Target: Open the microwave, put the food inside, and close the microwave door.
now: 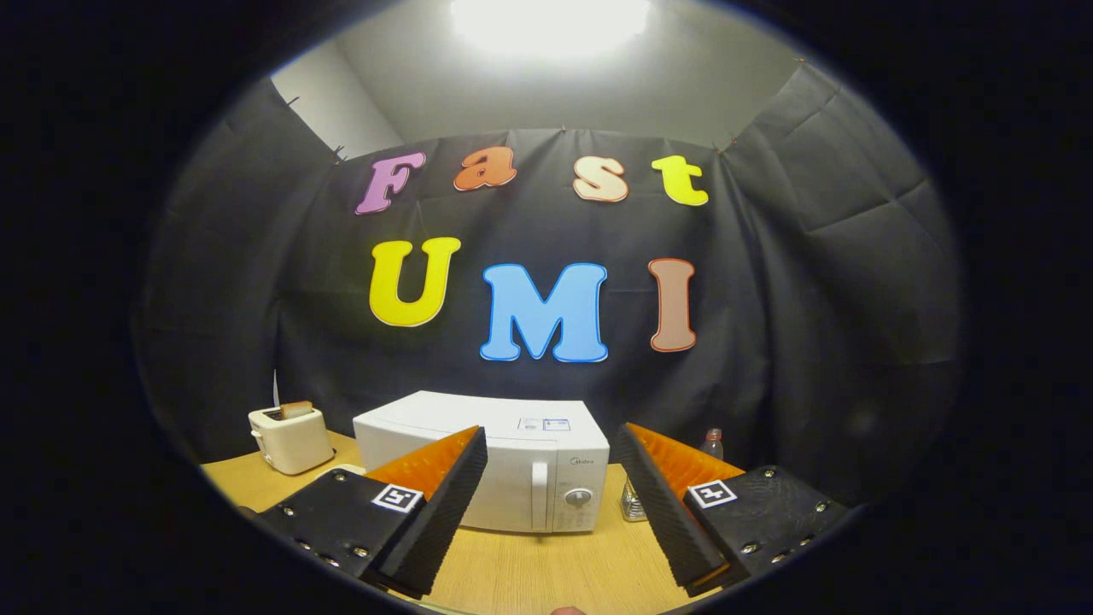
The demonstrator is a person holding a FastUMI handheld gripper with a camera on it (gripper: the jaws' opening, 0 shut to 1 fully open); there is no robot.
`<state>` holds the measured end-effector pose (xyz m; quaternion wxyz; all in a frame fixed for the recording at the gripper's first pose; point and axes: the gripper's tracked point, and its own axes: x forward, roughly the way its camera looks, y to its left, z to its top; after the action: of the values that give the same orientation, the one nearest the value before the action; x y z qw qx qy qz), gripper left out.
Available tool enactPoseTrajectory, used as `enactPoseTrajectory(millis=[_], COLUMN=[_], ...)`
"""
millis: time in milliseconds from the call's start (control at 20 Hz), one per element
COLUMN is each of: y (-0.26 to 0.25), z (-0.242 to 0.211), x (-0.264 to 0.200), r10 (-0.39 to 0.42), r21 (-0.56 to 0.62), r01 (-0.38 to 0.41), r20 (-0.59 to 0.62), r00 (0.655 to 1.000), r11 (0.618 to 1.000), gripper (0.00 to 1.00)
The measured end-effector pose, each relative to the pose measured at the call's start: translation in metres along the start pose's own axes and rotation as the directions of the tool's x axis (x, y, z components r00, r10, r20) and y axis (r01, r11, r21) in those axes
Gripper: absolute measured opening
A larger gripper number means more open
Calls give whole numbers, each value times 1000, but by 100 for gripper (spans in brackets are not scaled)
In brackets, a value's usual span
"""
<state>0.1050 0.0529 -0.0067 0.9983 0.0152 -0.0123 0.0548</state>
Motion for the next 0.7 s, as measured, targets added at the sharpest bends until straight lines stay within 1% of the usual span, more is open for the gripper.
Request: enactPoseTrajectory(millis=[450,700], y=[-6,-5], z=[-80,-123], x=[85,120], r10=[18,33], r21=[51,45], r01=[-11,-25], r20=[-131,-205], r00=[991,978], r11=[999,999], gripper=[97,98])
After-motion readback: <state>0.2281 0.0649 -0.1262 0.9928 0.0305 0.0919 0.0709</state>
